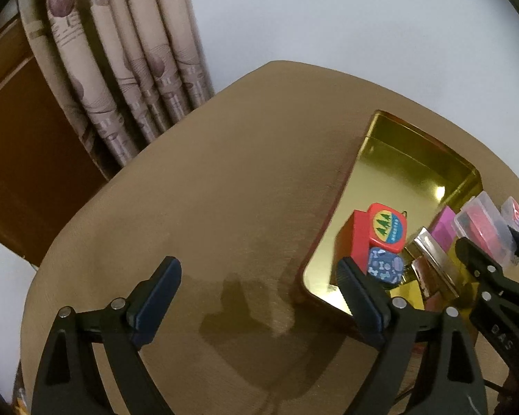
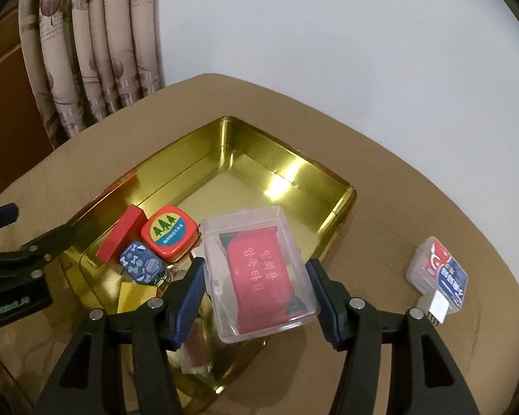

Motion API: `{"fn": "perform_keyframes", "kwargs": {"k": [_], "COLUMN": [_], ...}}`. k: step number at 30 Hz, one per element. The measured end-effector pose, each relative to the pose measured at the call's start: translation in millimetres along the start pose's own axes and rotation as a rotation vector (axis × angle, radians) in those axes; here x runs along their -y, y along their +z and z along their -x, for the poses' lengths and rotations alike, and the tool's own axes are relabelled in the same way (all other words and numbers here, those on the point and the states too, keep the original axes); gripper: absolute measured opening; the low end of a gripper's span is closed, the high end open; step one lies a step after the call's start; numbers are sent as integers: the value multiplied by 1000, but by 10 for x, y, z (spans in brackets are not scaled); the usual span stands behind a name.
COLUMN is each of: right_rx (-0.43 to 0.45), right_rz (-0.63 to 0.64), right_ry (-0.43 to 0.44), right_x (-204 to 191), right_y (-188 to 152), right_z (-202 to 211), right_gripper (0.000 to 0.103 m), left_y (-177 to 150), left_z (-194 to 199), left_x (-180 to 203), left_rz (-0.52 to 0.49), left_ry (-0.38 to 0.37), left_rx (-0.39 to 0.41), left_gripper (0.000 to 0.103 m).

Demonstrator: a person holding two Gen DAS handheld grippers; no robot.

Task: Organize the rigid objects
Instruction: 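Lower the clear box with red contents into the gold tin and open the right tool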

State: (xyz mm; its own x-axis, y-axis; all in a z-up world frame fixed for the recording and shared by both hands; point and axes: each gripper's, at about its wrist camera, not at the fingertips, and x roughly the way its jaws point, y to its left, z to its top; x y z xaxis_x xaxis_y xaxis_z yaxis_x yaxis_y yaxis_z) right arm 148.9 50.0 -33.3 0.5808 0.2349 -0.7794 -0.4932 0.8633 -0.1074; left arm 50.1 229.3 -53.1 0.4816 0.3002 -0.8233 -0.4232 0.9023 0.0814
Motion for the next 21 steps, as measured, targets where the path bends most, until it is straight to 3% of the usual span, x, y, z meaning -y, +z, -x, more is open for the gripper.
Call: {"fn": "perform_keyframes", "kwargs": {"k": [21], "right_rx": [-81], "right_rz": [-29], "right_ry": [8], "right_x": [-22], "right_y": [113], "right_z": [-408], "right_gripper": [60], "left_y": [8], "left_z": [-134], "left_x": [-134], "left_rz": [69], "left_ry": [7], "left_rx": [-57], "left_gripper": [90]}}
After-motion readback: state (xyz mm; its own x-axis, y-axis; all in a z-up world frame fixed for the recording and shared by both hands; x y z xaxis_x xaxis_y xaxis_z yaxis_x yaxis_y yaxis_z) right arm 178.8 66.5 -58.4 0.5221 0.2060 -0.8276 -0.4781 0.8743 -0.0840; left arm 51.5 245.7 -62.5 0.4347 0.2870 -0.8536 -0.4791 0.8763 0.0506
